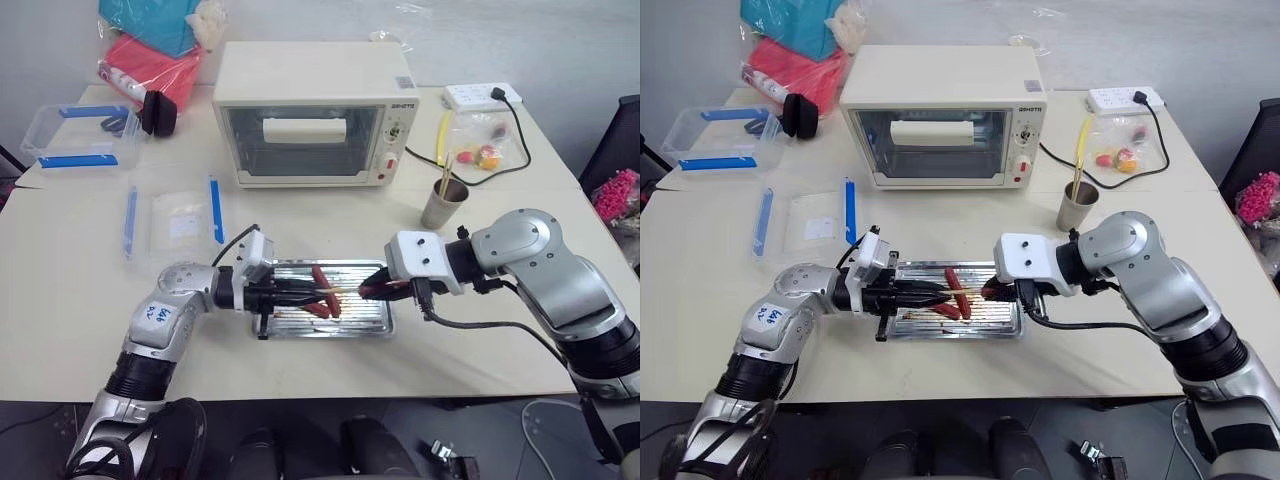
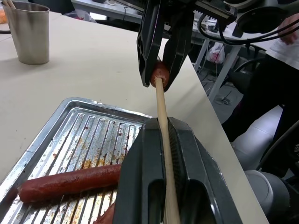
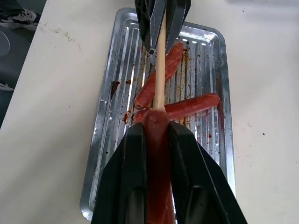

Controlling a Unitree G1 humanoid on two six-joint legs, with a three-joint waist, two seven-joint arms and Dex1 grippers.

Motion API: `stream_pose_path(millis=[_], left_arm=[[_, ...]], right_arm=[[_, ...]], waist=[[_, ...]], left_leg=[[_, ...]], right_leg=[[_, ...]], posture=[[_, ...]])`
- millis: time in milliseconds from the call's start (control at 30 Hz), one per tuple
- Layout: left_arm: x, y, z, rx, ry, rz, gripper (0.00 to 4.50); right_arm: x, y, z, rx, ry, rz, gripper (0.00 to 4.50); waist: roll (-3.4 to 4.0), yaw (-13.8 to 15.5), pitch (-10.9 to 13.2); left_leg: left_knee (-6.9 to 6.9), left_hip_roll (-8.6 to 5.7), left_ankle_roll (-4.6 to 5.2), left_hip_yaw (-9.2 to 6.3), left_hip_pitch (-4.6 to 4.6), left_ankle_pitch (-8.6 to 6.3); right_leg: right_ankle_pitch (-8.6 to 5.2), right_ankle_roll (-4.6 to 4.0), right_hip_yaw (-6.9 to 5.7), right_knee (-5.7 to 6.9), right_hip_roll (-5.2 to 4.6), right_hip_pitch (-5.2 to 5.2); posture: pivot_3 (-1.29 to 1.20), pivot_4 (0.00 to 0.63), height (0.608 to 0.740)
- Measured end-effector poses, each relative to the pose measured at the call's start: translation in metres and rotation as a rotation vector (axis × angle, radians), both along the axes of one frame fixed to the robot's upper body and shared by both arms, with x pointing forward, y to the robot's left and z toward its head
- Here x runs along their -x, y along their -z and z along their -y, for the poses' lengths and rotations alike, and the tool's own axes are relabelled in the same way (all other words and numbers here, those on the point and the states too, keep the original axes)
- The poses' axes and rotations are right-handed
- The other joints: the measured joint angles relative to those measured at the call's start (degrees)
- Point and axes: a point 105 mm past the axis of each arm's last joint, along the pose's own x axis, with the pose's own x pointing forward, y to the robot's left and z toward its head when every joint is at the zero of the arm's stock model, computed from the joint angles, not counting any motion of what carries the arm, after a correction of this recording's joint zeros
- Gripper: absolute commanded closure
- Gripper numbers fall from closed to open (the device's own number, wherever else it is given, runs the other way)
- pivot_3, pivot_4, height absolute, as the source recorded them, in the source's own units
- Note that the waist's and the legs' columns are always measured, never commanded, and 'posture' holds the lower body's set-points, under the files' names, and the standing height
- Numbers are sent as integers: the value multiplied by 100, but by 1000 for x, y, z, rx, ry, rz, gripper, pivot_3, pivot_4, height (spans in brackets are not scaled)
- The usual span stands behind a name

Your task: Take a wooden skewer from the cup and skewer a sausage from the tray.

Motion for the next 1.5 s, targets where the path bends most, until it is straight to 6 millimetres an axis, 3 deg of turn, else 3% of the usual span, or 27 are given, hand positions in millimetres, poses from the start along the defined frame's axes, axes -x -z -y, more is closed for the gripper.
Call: stream_pose_path(millis=[267, 367, 500, 700, 867, 1033, 1200, 1300, 1400, 1500], left_arm=[[3, 4, -1, -9, 7, -3, 4500], [3, 4, -1, -9, 7, 0, 4500], [10, 6, 16, 6, 58, -1, 4500], [8, 7, 11, -5, 23, 11, 4500], [5, 16, -19, -15, -101, 4, 4500], [12, 15, -50, 67, -242, -5, 4500], [17, -8, -96, 210, -525, 50, 4500], [12, -36, -132, 398, -838, 107, 4500], [9, -52, -173, 530, -1157, 146, 4500], [3, -50, -190, 567, -1330, 111, 4500]], right_arm=[[4, 5, 1, 10, -23, -11, 3912], [5, 4, 1, 9, -31, -11, 3296], [14, 1, -11, -24, -107, 5, 2013], [16, 3, -3, -5, -114, 6, 2013], [19, -5, 19, -14, -73, -23, 2013], [16, -24, 33, -130, -13, 19, 2013], [16, -48, 44, -518, 97, -43, 2013], [11, -52, 56, -762, 225, -4, 1186], [10, -44, 63, -860, 310, 53, 151], [15, -40, 59, -871, 306, 150, 45]], waist=[[0, 0, 0], [0, 1, 0], [0, 7, 0], [0, 7, 0], [0, -6, 0], [0, -5, 0], [-5, 5, -1], [-7, 54, -2], [-8, 113, -3], [-9, 143, -3]], left_leg=[[0, 0, 0, 0, 0, 0], [1, 0, 0, 0, 0, 0], [4, -1, 0, 0, -1, 0], [5, -1, 0, -1, -1, 0], [1, 2, 1, -5, 0, -1], [-2, 3, 2, -8, -1, -2], [-5, 6, 3, -21, -1, -4], [-4, 3, 5, -27, -2, -5], [-2, -5, 5, -22, -2, -5], [0, -9, 5, -22, -2, -4]], right_leg=[[0, 0, 0, 1, 0, 0], [0, 0, 0, 1, 0, 0], [0, 0, 0, 1, -1, 1], [0, 0, 0, 3, -1, 1], [0, 0, -3, 2, -1, 1], [0, 0, -4, -1, -3, 3], [0, 0, -12, -6, -4, 16], [0, 1, -16, -9, -4, 22], [1, 4, -12, -8, -4, 19], [1, 4, -13, -8, -3, 20]], posture=[[0, 150, 740], [0, 150, 740], [0, 150, 740], [0, 150, 740], [0, 150, 740], [0, 150, 740], [0, 150, 740], [0, 150, 740], [0, 150, 740], [0, 150, 740]])
